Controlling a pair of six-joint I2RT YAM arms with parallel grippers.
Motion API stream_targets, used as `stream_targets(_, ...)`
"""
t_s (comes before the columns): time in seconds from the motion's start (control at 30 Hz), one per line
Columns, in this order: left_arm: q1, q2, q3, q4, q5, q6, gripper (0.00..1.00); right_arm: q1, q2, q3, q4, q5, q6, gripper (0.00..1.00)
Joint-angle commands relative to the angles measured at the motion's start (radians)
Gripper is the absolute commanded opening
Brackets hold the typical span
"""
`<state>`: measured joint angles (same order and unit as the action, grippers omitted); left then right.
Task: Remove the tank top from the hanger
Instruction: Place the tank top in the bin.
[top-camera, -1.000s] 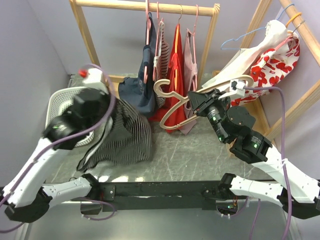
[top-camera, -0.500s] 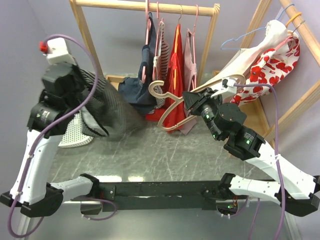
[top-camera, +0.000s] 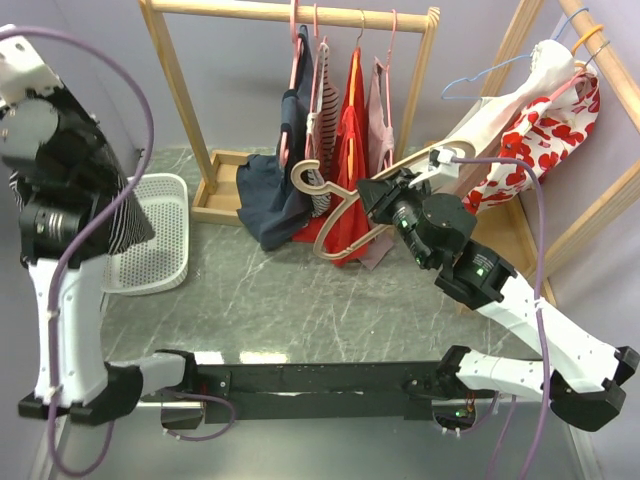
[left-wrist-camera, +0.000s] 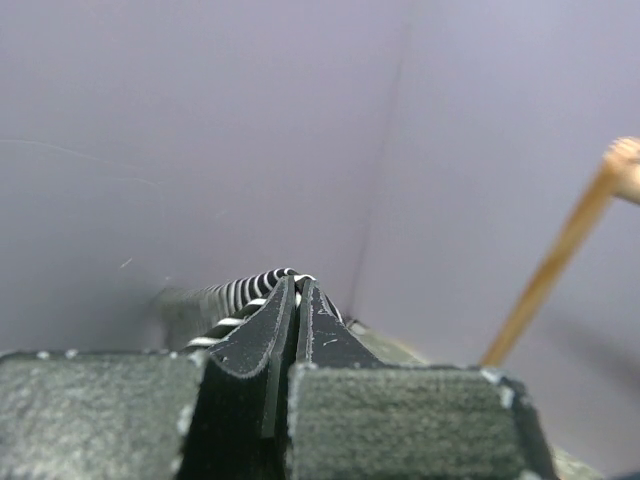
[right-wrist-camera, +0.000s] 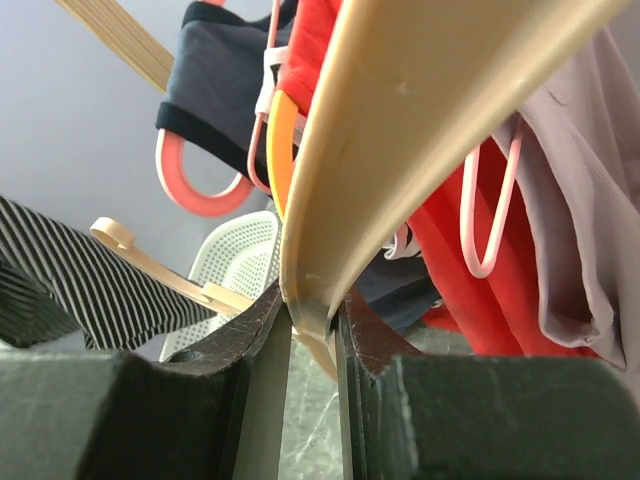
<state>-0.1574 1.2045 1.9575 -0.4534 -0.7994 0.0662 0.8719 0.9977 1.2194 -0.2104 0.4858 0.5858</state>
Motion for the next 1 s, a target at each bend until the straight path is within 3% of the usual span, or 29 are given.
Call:
stream_targets(0.0, 0.125, 0.061, -0.023, 0.031, 0.165, -0.059, 0.01, -0.030, -0.002, 0.032, 0.066, -0.047, 0.009, 0.01)
stream_targets(0.2, 0.260, 0.105, -0.147, 0.033, 0.322, -0.160, 0.01, -0.051, -0.022, 0.022, 0.074, -0.069, -0.004, 0.01)
stream_targets(0.4, 0.409, 0.104, -0.370, 0.174, 0.526, -0.249, 0.01, -0.051, -0.022, 0.046, 0.066, -0.105, -0.027, 0.01)
stream_targets(0.57, 0.450, 0.194, -0.368, 0.114, 0.513, -0.235, 0.01, -0.051, -0.016, 0.058, 0.057, -0.101, -0.032, 0.01)
stream_targets(0.63, 0.473, 0.182, -0.451, 0.172, 0.506, -0.276, 0.01, -0.053, -0.021, 0.043, 0.077, -0.101, -0.026, 0.01)
stream_targets(0.77, 0.545, 0.173, -0.474, 0.186, 0.581, -0.350, 0.01, -0.053, -0.011, 0.054, 0.055, -0.104, -0.024, 0.01)
stream_targets(0.97, 0.572, 0.118, -0.523, 0.203, 0.496, -0.405, 0.01, -0.056, -0.014, 0.034, 0.077, -0.101, -0.017, 0.02)
